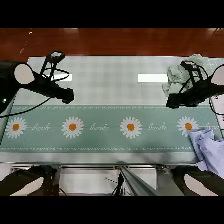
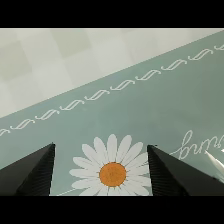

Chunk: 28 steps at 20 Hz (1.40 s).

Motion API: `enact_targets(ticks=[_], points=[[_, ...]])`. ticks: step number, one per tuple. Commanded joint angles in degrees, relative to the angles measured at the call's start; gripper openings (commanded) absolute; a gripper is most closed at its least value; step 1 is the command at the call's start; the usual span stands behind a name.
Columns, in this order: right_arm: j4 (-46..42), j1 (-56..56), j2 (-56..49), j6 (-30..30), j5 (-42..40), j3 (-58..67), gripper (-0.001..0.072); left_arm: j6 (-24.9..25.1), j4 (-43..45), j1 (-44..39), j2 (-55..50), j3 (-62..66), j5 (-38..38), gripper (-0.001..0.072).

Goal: Fold the shirts.

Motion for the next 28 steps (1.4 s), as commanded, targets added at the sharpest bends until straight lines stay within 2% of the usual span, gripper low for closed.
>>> enact_targets(ticks=[1,18,21,23,24,25,27,28], points=[[0.0,0.07,-0.02,0.02,0.02,0.0,0.0598,0.0,0.02,-0.02,-0.04,0.02,0.02,0.0677],[0.15,0.07,-0.04,0.11,-0.17,0.0,0.0598,0.0,0.02,-0.02,-0.04,0.02,0.02,0.0677],[0.63,0.07,-0.04,0.22,-3.56,0.0,0.0598,-0.02,-0.02,-0.04,-0.04,0.0,0.04,0.0677],[0.04,0.04,-0.02,0.26,-12.31,0.0,0.0597,-0.02,-0.02,-0.02,-0.04,0.0,0.61,0.0677],[-3.04,0.04,-0.04,1.81,-18.99,0.0,0.0597,-0.02,-0.02,-0.02,-0.04,0.0,1.49,0.0677],[-9.11,0.04,-0.04,6.8,-25.55,0.07,0.0597,-0.02,-0.02,-0.02,-0.04,0.0,2.16,0.0677],[-26.29,-1.07,-0.31,27.39,-37.05,0.07,0.0596,0.0,0.07,0.15,-0.04,0.0,3.02,0.0677],[-33.03,-2.8,-1.18,37.24,-40.24,0.55,0.0592,0.13,0.09,0.31,-0.04,0.0,3.02,0.0677]])
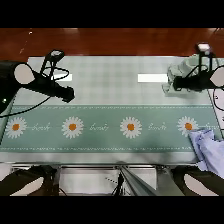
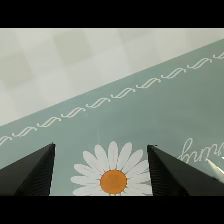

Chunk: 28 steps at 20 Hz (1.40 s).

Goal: Fold the shirts.

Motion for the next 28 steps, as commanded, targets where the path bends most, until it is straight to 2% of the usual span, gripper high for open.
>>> enact_targets(ticks=[1,3,5,9,14,18,19,20,21,22,23,25,28], points=[[-22.12,-4.17,-2.38,28.06,-16.72,1.57,0.0593,0.22,0.09,0.42,-0.04,0.02,1.22,0.0677],[-20.72,-9.53,-7.1,28.02,-16.7,4.76,0.0593,0.2,0.02,0.48,-0.04,0.02,0.63,0.0677],[-16.55,-14.16,-12.09,25.2,-16.92,7.5,0.06,0.2,0.04,0.48,-0.04,0.02,0.7,0.0677],[-7.98,-18.84,-20.02,11.67,-16.92,10.91,0.0614,0.2,0.02,0.48,-0.04,0.02,0.7,0.0677],[-6.69,-19.52,-27.21,10.86,-18.64,11.13,0.0614,0.2,0.02,0.48,-0.04,0.02,0.85,0.0677],[1.05,-19.52,-31.85,10.08,-19.34,11.13,0.0611,0.17,0.0,0.48,-0.04,0.02,0.85,0.0677],[4.02,-19.52,-32.83,9.35,-19.26,11.13,0.0586,0.17,0.0,0.48,-0.04,0.02,0.85,0.0677],[6.88,-19.52,-33.46,9.03,-19.15,11.13,0.0518,0.17,0.0,0.48,-0.04,0.02,0.83,0.0677],[10.36,-19.52,-33.68,7.65,-18.84,11.13,0.026,0.17,0.0,0.48,-0.04,0.02,0.83,0.0677],[14.25,-19.52,-33.31,5.68,-18.49,11.13,0.0034,0.15,0.0,0.48,-0.04,0.04,0.81,0.0677],[18.8,-19.52,-32.35,2.25,-18.51,11.13,0.0035,0.15,0.0,0.48,0.02,0.17,0.72,0.0676],[27.56,-19.45,-28.35,-8.85,-18.43,11.13,0.0034,-0.02,-0.02,0.48,0.02,1.64,-0.11,0.0674],[40.17,-19.45,-17.46,-22.73,-16.37,11.15,0.0034,0.0,-0.02,0.48,0.02,8.7,-4.2,0.0672]])
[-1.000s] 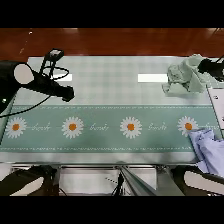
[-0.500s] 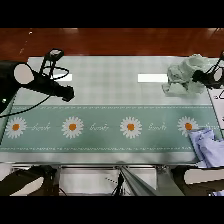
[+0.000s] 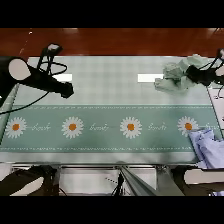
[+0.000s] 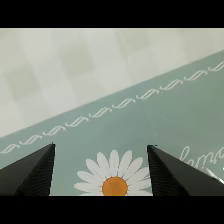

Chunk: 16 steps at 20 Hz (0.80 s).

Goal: Fold the shirts.

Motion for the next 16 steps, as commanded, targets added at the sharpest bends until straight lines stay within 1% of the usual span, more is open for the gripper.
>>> enact_targets(ticks=[1,3,7,9,11,12,14,16], points=[[18.64,0.2,11.56,-17.99,2.62,0.07,0.0034,-0.04,-0.02,0.04,0.04,7.85,-4.46,0.0672],[24.39,1.4,20.22,-22.91,5.03,0.04,0.0034,-0.04,-0.02,0.04,0.04,15.91,-8.35,0.0672],[31.56,7.1,35.54,-23.32,8.39,0.04,0.0034,-0.04,-0.48,-0.2,0.61,34.21,-16.94,0.0673],[33.33,11.39,41.03,-23.21,8.52,0.04,0.0034,-0.04,-1.77,-0.2,1.77,41.64,-18.29,0.0673],[33.48,16.04,44.52,-22.27,8.7,0.04,0.0034,-0.02,-3.04,-0.2,3.76,46.97,-18.25,0.0673],[33.48,18.58,45.4,-20.2,9.14,0.04,0.0034,-0.04,-3.21,-0.2,4.96,47.87,-18.25,0.0673],[32.65,24.17,44.85,-18.47,11.82,0.04,0.0033,-0.07,-3.21,-0.2,7.32,47.67,-19.67,0.0673],[28.09,30.91,41.92,-16.72,14.8,0.04,0.0033,-0.07,-3.21,-0.2,7.87,47.67,-23.28,0.0673]])
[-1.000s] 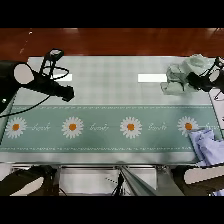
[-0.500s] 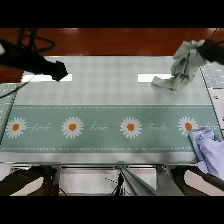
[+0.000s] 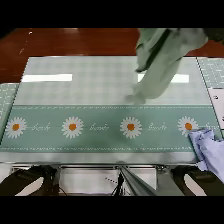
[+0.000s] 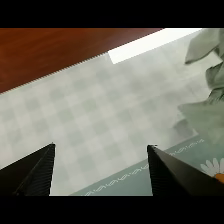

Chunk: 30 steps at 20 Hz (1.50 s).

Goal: Fold the shirts.

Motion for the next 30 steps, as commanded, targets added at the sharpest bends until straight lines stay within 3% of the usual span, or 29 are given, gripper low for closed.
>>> enact_targets(ticks=[1,4,8,10,11,14,19,21,26,30], points=[[-6.8,11.89,-2.91,4.02,4.81,0.0,0.0034,-0.02,-0.52,-0.02,1.7,1.75,-5.86,0.0673],[-17.84,25.75,-13.27,10.29,5.4,-0.02,0.0034,-0.04,-0.52,0.0,1.7,-1.46,-7.67,0.0672],[-19.54,40.87,-30.16,10.58,2.08,0.0,0.0062,-0.04,-0.52,0.0,1.57,-8.9,-7.72,0.0672],[-19.5,42.62,-34.95,10.6,2.12,0.0,0.0509,-0.02,-0.52,0.0,1.64,-13.42,-7.85,0.0672],[-19.67,42.05,-35.43,10.58,3.19,0.0,0.0537,-0.02,-0.52,0.0,1.64,-15.8,-7.85,0.0671],[-24.46,36.13,-31.19,10.58,8.68,0.0,0.0537,0.0,-0.52,0.0,1.95,-25.31,-7.87,0.0669],[-48.13,19.54,-19.74,10.62,24.83,-0.02,0.054,0.26,-0.55,0.72,5.99,-50.9,-2.93,0.0666],[-50.45,11.1,-18.25,9.66,27.67,-0.07,0.0541,0.2,-0.9,1.97,8.04,-60.46,-0.24,0.0667],[-34.47,-7.89,-18.36,2.58,26.82,-4.72,0.0551,1.86,-10.32,7.78,13.31,-74.44,4.55,0.0667],[-18.93,-16.09,-18.36,-3.41,25.2,-13.79,0.0562,6.64,-15.26,18.71,16.76,-81.92,6.12,0.0666]])
